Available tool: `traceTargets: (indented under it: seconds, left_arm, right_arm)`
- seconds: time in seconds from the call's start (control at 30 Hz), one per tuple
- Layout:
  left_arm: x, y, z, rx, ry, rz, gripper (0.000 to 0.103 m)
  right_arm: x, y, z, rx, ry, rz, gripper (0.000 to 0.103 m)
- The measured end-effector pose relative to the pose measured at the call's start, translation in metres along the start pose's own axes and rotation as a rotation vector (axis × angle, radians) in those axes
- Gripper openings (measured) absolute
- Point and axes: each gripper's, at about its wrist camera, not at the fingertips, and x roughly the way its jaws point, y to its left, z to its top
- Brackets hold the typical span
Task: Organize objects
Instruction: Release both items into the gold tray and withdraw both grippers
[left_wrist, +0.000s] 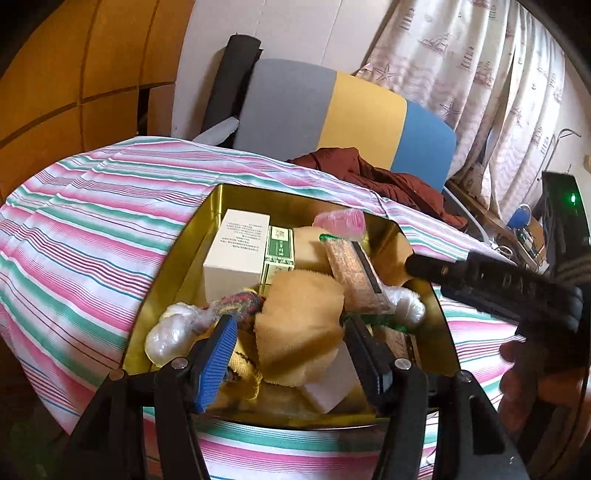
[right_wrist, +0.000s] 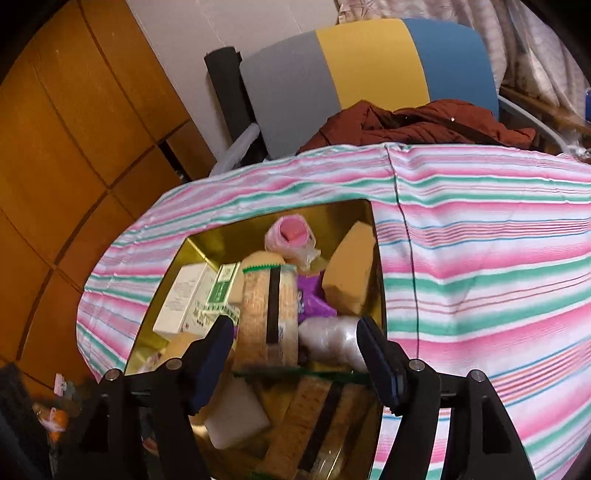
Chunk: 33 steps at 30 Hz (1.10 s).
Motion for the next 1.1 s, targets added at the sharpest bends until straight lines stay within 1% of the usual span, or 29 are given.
traceTargets:
  seconds: [0.03, 0.13, 0.23, 0.33, 0.47, 0.6, 0.7, 0.8, 0.9, 1.03, 1.1]
  left_arm:
    - [-0.002, -0.001, 0.001, 0.0, -0.003, 0.01, 0.062]
    - [-0.006, -0.002, 0.007, 0.009, 0.0, 0.037, 0.062]
    - [-0.009, -0.003, 0.013, 0.018, 0.001, 0.075, 0.062]
    - [-0.015, -0.003, 0.018, 0.023, -0.012, 0.115, 0.062]
    - [-0.022, -0.006, 0.024, 0.047, -0.028, 0.175, 0.062]
    - [-0.031, -0.007, 0.03, 0.06, -0.063, 0.228, 0.062]
    - [-0.034, -0.005, 0.034, 0.054, -0.064, 0.255, 0.062]
    - [-0.037, -0.003, 0.035, 0.052, -0.062, 0.281, 0.062]
    - [-0.036, -0.002, 0.035, 0.065, -0.045, 0.305, 0.062]
    - [-0.032, -0.001, 0.034, 0.074, 0.003, 0.345, 0.062]
    - [-0.031, 0.0, 0.032, 0.069, 0.018, 0.342, 0.062]
  right_arm:
    - [0.001, 0.002, -0.001, -0.004, 0.008, 0.0, 0.08]
    - [0.0, 0.009, -0.004, -0.033, 0.016, -0.009, 0.083]
    - [0.0, 0.016, -0.006, -0.066, 0.031, -0.043, 0.097]
    - [-0.001, 0.02, -0.006, -0.082, 0.037, -0.061, 0.102]
    - [-0.003, 0.026, -0.006, -0.104, 0.052, -0.092, 0.103]
    - [-0.003, 0.038, -0.009, -0.152, 0.054, -0.156, 0.103]
    - [-0.005, 0.044, -0.011, -0.181, 0.047, -0.212, 0.103]
    - [-0.009, 0.044, -0.009, -0.169, 0.034, -0.249, 0.103]
    - [-0.014, 0.043, -0.007, -0.139, 0.024, -0.27, 0.103]
    - [-0.017, 0.044, -0.005, -0.123, 0.03, -0.264, 0.103]
    - [-0.018, 0.046, -0.006, -0.127, 0.029, -0.265, 0.103]
